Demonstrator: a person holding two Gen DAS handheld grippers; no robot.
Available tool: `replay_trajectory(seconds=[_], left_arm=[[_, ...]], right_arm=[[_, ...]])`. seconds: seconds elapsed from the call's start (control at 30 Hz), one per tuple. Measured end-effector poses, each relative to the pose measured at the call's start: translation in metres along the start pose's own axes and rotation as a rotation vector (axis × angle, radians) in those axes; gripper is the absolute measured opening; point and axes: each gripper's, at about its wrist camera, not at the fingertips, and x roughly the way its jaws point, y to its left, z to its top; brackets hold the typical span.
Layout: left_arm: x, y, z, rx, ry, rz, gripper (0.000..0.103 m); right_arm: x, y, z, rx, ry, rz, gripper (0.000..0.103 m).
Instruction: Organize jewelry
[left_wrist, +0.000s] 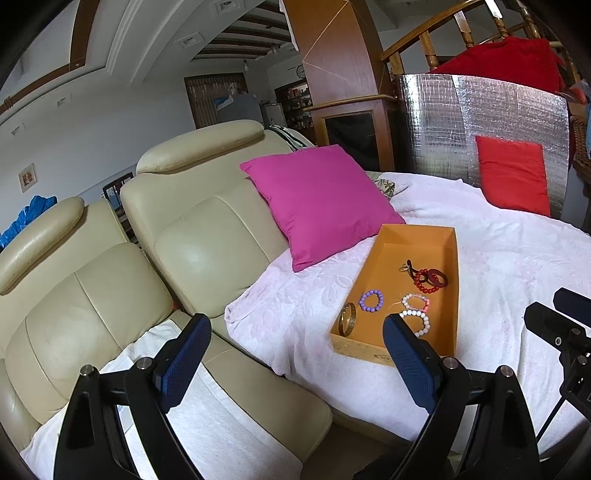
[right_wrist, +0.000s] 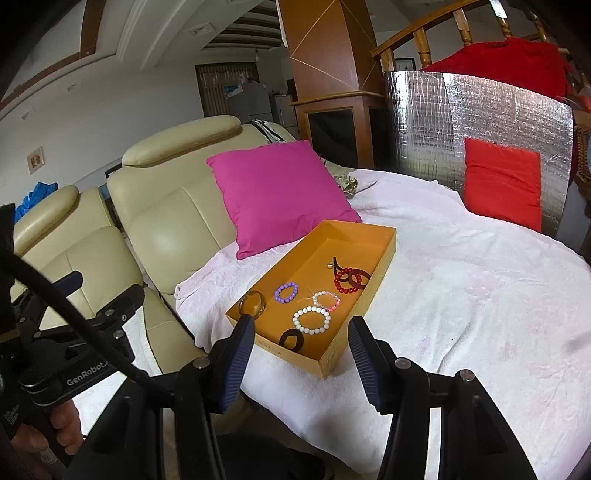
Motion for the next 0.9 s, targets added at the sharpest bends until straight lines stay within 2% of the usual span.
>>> replay_trajectory(seconds=[0.9], left_arm=[[0.0044, 0.0086, -0.0006, -0.022, 0.013, 0.004, 0.094]], right_arm=[[0.0039, 0.002, 0.0026, -0.008, 0.004, -0.008, 0.057]])
